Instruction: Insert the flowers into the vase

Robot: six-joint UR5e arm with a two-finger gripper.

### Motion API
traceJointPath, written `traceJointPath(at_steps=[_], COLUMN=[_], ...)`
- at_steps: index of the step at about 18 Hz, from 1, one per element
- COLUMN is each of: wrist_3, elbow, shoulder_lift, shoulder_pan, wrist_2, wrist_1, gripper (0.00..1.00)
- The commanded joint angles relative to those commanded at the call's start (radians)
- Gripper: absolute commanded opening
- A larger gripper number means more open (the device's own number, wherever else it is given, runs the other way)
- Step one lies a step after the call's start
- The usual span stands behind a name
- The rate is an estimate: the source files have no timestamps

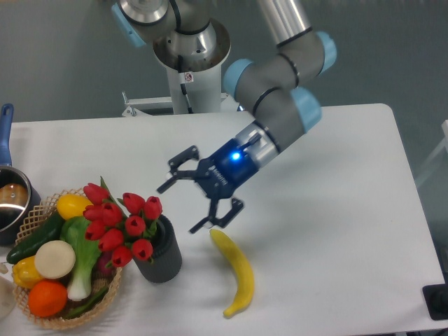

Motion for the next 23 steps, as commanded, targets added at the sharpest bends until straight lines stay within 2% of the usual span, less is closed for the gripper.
traceJointPath(at_steps=[5,7,14,16,19,23], wrist_3=[0.006,0.006,0.003,0.005,-0.001,0.008], elbow=[0.009,0.015,0.058,0.084,0.132,0.137], shoulder_lift=[0.002,0.008,0.043,0.043,0.032,-0.012], shoulder_pan=[0.100,0.126,0.148,0.148,0.135,0.109], wrist_2=[0.002,0.037,0.412,0.558,0.840,1.032], wrist_1=[0.000,0.000,-0.002,-0.003,-0.008,-0.009], gripper=[1.00,1.00,1.00,1.00,1.00,1.00])
